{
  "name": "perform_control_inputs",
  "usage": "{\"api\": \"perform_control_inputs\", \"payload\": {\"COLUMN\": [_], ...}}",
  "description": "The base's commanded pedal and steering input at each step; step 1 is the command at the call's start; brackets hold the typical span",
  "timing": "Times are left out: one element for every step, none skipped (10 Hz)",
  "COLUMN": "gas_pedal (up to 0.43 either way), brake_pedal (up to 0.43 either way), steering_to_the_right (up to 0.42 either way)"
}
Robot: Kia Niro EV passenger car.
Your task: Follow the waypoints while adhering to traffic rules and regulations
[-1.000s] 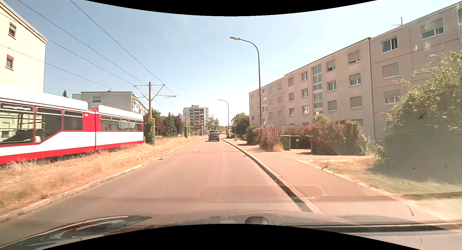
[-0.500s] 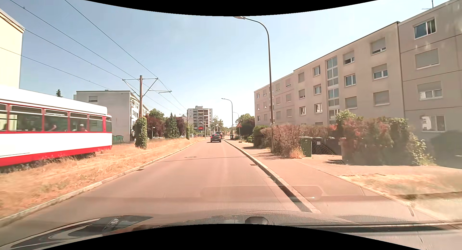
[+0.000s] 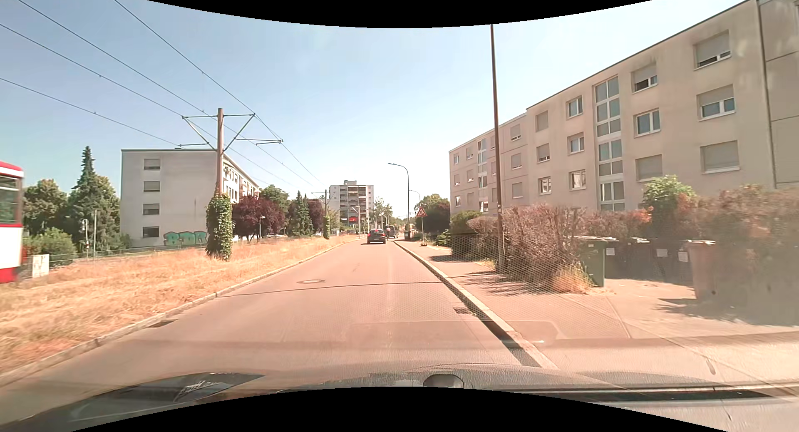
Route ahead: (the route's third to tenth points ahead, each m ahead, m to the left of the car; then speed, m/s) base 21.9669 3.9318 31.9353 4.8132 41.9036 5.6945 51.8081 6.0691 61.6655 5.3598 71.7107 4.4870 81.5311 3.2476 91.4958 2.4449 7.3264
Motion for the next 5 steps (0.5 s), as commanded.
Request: {"api": "perform_control_inputs", "payload": {"gas_pedal": [0.079,0.079,0.079,0.079,0.079], "brake_pedal": [0.0,0.0,0.0,0.0,0.0], "steering_to_the_right": [-0.023,-0.023,-0.023,-0.023,-0.023]}}
